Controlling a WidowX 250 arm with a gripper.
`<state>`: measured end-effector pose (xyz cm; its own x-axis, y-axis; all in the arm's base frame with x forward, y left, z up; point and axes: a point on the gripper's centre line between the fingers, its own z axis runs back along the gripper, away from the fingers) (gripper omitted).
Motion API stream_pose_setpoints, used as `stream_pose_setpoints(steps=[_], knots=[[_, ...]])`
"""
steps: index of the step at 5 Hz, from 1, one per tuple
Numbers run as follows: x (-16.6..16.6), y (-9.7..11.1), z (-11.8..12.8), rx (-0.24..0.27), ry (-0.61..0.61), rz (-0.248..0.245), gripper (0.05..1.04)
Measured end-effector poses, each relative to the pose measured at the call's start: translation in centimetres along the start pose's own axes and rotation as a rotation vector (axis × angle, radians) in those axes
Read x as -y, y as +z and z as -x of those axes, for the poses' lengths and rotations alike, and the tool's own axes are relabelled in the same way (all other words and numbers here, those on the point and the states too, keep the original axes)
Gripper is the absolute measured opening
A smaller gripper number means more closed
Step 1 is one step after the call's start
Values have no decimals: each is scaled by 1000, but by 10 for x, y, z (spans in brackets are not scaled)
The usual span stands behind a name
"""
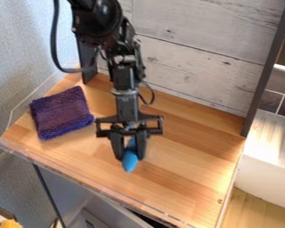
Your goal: Reposition the blue spoon in the bottom middle of the table
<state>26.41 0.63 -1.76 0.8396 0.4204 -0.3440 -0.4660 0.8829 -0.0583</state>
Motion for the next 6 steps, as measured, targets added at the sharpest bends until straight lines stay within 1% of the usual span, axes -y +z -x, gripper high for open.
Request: stream_pose_setpoints(steps=[1,3,5,6], knots=[[-4,7,-13,18,23,15,443],[-11,5,-32,7,60,11,442],[-22,17,-48,28,113,36,442],[-24,26,-56,50,127,52,442]])
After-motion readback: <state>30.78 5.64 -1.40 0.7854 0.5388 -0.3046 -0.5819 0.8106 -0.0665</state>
